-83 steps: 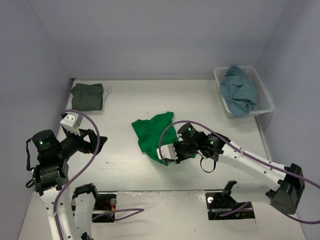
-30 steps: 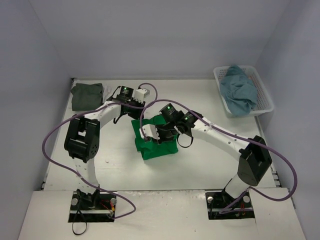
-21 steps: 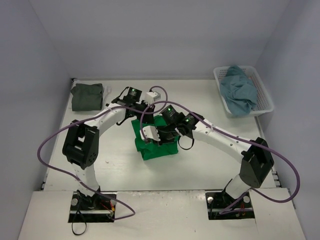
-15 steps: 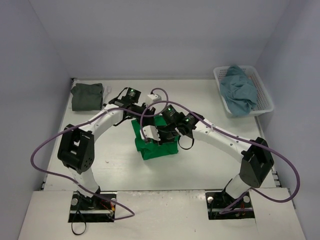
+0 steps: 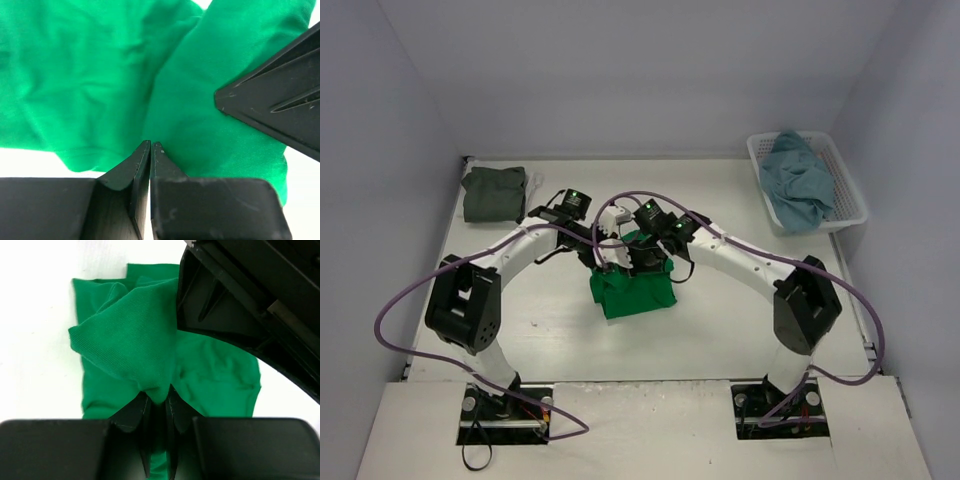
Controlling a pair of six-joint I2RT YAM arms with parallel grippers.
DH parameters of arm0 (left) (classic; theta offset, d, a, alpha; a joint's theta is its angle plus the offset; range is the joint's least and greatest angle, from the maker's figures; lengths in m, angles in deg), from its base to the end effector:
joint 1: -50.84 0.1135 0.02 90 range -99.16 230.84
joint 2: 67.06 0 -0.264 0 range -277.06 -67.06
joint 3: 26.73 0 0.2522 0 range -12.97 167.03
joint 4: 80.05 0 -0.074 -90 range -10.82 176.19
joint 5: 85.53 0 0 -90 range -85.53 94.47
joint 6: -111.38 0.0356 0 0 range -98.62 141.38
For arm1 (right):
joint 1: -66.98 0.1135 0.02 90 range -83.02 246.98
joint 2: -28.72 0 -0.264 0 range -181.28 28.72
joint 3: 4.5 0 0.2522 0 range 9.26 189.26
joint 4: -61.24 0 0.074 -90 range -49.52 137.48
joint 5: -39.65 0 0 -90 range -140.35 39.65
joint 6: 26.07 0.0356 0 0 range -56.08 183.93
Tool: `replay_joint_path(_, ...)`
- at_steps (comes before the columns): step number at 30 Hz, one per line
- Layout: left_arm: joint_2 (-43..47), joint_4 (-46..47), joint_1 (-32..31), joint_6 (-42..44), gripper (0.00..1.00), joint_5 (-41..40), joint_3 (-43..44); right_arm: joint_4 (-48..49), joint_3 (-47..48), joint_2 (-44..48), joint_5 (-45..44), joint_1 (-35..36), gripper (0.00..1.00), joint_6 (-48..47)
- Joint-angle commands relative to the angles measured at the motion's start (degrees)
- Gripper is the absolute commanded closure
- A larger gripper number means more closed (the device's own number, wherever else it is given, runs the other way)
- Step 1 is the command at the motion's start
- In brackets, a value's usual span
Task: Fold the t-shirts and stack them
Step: Fold the long partially folded tshirt into a neat square
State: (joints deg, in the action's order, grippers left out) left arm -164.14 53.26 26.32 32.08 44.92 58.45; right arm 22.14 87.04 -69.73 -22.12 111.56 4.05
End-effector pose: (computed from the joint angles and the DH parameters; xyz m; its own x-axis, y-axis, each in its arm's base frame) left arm 0.3107 -0.1671 0.2372 -0.6472 0.4505 -0.6149 0.7568 0.4767 -0.4473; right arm 0.2605 0.2804 0.2685 0.4802 -0.5968 -0.6429 -0.8710 -0.2376 -0.4300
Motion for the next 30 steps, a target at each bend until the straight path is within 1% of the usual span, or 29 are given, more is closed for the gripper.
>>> replay_joint_path(1,0.58,3.84,0.78,1.95,1.00,-1.86,1.09,1.17,5.18,-2.43,0.34,-0.80,1.00,-1.82)
replay_joint_path(5,-1.71,3.31,0.78,2.92,1.00,-1.16,1.53,1.17,8.79,-5.60,0.51,-1.68,1.00,-2.87)
replay_joint_path(11,-2.76,3.48,1.40,3.80,1.00,-0.90,1.97,1.09,13.54,-10.09,0.34,-3.27,1.00,-4.28)
replay_joint_path(12,-3.46,3.75,2.27,4.50,1.00,-1.16,1.97,1.17,15.72,-12.44,0.16,-4.14,1.00,-4.98)
replay_joint_path(19,-4.00,3.40,3.50,5.82,1.00,-1.07,1.80,1.17,18.55,-16.15,-0.19,-5.90,1.00,-6.04)
replay_joint_path(30,-4.35,3.48,3.77,6.70,1.00,-0.98,1.44,1.17,24.70,-23.09,0.33,-7.84,1.00,-6.39)
